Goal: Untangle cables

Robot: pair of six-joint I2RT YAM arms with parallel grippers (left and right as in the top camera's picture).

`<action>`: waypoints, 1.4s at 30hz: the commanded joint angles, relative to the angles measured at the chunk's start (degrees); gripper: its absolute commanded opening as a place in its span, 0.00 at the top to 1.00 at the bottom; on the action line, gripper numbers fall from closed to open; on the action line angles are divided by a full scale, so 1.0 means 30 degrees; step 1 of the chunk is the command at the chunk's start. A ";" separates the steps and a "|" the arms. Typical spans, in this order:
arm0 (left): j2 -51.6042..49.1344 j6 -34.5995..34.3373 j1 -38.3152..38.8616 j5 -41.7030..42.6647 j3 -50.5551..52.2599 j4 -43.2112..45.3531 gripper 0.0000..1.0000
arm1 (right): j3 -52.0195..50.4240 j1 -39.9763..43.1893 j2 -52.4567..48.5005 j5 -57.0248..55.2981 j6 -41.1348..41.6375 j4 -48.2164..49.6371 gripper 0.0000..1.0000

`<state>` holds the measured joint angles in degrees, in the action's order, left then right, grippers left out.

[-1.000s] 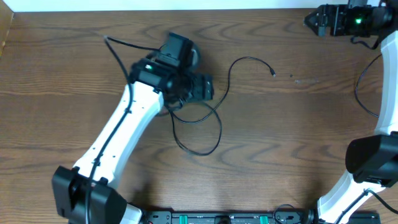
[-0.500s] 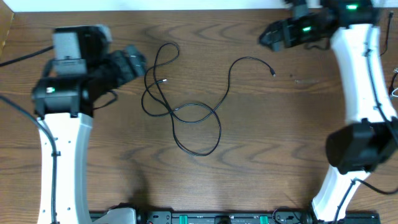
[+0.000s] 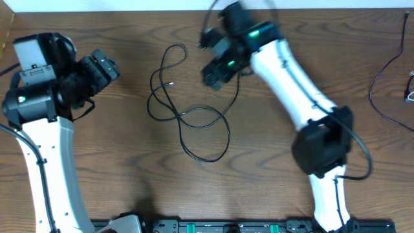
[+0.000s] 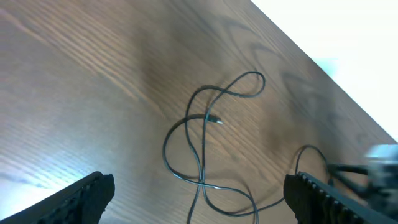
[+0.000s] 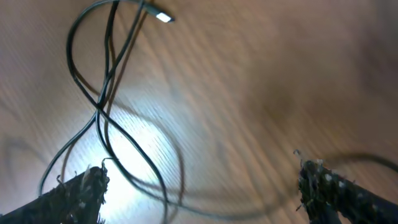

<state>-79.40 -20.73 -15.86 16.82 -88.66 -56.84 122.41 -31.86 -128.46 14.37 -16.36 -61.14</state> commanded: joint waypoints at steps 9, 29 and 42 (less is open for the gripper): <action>0.0029 0.0911 -0.1588 0.0029 -0.0189 -0.1268 0.08 | 0.0168 -0.4918 -0.3191 -0.3963 -0.0291 0.1814 0.05; 0.0029 0.1042 -0.1588 0.0029 -0.0189 -0.1800 0.08 | 0.0160 -0.6040 -0.5071 -0.2820 0.0984 0.2171 0.43; 0.0029 0.1049 -0.1588 0.0029 -0.0182 -0.2259 0.08 | 0.0160 -0.6040 -0.6339 -0.3330 0.3031 0.2586 0.71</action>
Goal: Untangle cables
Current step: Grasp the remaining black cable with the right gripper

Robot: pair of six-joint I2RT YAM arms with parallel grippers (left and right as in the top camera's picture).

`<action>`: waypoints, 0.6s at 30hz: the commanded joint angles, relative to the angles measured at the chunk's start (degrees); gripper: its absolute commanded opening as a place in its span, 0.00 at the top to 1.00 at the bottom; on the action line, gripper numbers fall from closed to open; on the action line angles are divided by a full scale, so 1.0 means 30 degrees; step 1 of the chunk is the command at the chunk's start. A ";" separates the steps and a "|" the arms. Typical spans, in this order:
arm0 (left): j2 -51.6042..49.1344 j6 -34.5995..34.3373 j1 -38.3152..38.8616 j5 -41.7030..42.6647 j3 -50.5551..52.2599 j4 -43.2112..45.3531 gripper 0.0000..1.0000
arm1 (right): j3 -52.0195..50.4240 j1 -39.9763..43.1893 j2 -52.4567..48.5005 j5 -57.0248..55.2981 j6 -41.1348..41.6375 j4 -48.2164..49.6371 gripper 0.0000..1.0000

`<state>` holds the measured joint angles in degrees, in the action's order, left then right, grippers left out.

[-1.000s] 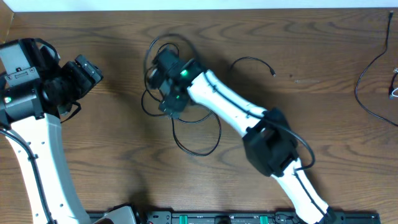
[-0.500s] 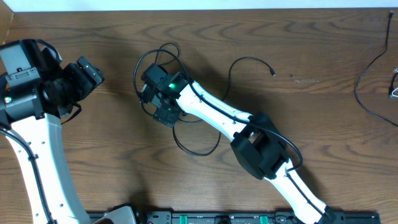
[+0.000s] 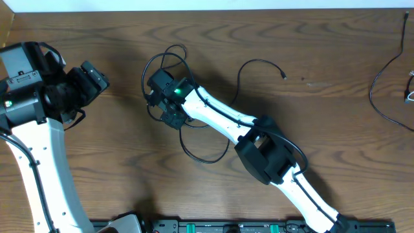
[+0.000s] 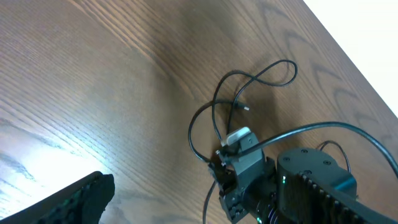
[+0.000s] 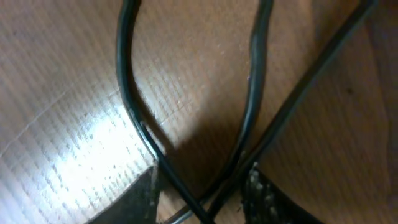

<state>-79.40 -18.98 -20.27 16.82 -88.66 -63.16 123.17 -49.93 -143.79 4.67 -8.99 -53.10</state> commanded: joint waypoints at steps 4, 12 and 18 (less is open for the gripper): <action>0.0029 0.0459 -0.0117 0.0029 -0.0182 -0.0153 0.08 | -0.0066 0.0000 -0.1217 -0.0073 0.0823 0.0138 0.95; 0.0029 0.0459 -0.0117 0.0029 -0.0182 -0.0153 0.08 | 0.0211 0.0969 0.0605 -0.0080 0.1435 0.0160 0.99; 0.0029 0.0459 -0.0117 0.0029 -0.0182 -0.0146 0.08 | 0.0211 0.2623 0.3555 -0.0080 0.1421 -0.0277 0.99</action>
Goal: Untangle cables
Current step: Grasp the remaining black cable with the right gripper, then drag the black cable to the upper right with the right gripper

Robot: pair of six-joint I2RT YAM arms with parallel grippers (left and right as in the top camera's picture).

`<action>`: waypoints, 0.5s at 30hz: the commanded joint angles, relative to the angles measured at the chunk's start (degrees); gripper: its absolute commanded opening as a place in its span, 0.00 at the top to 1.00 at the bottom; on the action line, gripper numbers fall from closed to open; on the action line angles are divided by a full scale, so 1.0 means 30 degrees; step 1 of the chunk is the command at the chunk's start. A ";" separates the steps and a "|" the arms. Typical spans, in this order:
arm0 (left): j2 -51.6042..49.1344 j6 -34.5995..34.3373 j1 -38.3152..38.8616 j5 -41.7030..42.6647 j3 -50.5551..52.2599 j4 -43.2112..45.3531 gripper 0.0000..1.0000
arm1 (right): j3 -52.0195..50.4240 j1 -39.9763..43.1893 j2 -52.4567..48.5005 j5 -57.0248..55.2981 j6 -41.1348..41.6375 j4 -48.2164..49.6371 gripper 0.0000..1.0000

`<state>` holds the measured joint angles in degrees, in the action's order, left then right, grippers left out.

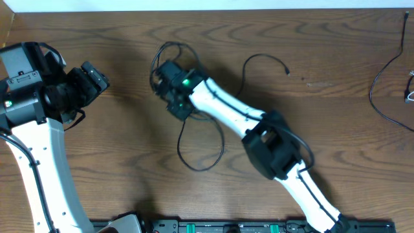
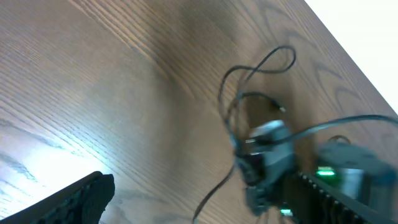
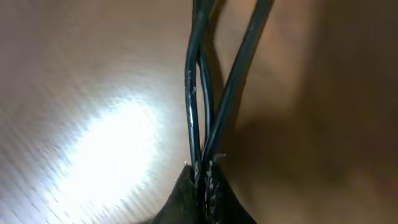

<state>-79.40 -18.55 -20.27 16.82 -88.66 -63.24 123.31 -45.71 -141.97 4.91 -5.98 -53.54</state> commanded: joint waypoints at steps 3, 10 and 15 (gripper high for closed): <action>0.0029 0.0306 -0.0109 0.0029 -0.0182 -0.0117 0.08 | 0.0168 0.2222 0.4677 -0.0168 0.0415 -0.0474 0.99; 0.0029 0.0313 -0.0109 0.0029 -0.0182 -0.0117 0.08 | 0.0168 0.5727 0.8735 -0.0291 0.0408 -0.1566 0.99; 0.0029 0.0313 -0.0087 0.0036 -0.0182 -0.0117 0.08 | 0.0168 0.9129 1.0812 -0.0699 0.0415 -0.2106 0.99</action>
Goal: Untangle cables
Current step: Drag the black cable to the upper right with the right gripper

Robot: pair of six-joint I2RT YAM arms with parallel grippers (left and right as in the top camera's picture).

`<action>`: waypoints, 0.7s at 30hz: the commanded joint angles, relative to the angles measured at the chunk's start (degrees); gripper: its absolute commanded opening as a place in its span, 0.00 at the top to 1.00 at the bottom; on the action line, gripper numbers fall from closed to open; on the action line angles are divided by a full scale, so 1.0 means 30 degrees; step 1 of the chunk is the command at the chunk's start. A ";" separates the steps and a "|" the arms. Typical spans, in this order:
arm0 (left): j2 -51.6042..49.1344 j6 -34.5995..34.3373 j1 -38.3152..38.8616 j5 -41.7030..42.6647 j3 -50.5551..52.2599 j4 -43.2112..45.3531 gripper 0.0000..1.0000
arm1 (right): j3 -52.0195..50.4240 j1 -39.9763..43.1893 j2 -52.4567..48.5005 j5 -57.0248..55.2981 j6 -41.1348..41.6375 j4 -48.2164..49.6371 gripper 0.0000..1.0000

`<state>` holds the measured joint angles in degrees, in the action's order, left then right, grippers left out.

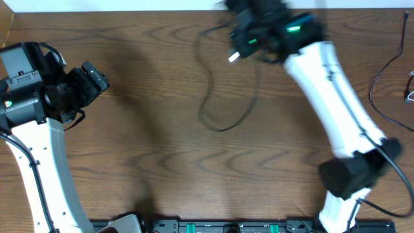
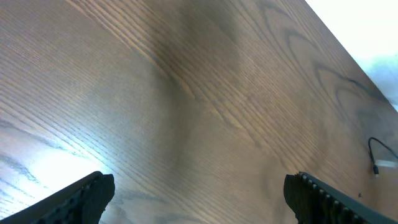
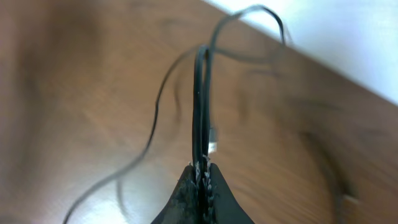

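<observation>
A thin black cable (image 1: 222, 129) hangs from my right gripper (image 1: 240, 40), which is raised over the far middle of the table; the cable's lower loop lies on the wood. In the right wrist view the gripper (image 3: 202, 169) is shut on a few strands of the cable (image 3: 200, 93), and a small pale connector (image 3: 213, 133) dangles beside them. My left gripper (image 1: 96, 75) hovers at the left, open (image 2: 199, 190), with only bare wood between its fingers. A cable end (image 2: 375, 163) shows at the far right edge of the left wrist view.
The table is brown wood (image 1: 129, 162) with a white strip along the far edge. A second dark cable (image 1: 381, 84) lies at the far right edge. Black equipment runs along the near edge (image 1: 226, 226).
My right gripper, shut on the cable strands down at the tangle left of centre, is now high and further right at the far edge, with the cable drawn out below it.
The right gripper was open above and right of the looped cable. Then it was down on the tangle with strands between its fingers, then shut on them. Now it holds them up and the loops have pulled out. The left arm shifted slightly early and stayed open.
</observation>
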<state>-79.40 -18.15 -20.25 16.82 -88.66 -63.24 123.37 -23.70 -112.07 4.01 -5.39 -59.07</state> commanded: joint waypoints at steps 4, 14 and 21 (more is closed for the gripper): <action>0.0029 0.0182 0.0087 0.0036 -0.0182 -0.0117 0.08 | 0.0146 0.5056 0.1829 -0.0328 0.0801 -0.0386 0.99; 0.0015 0.0182 0.1020 0.0029 -0.0182 -0.0029 0.08 | 0.0146 1.2378 0.2113 -0.0291 0.1078 -0.0095 0.99; 0.0015 0.0175 0.1814 0.0029 -0.0153 0.0393 0.08 | 0.0146 1.6218 0.2193 -0.0262 0.1064 0.0794 0.99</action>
<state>-79.40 -18.15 -15.75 16.82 -88.66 -62.46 123.37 22.15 -107.81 3.11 -3.09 -57.19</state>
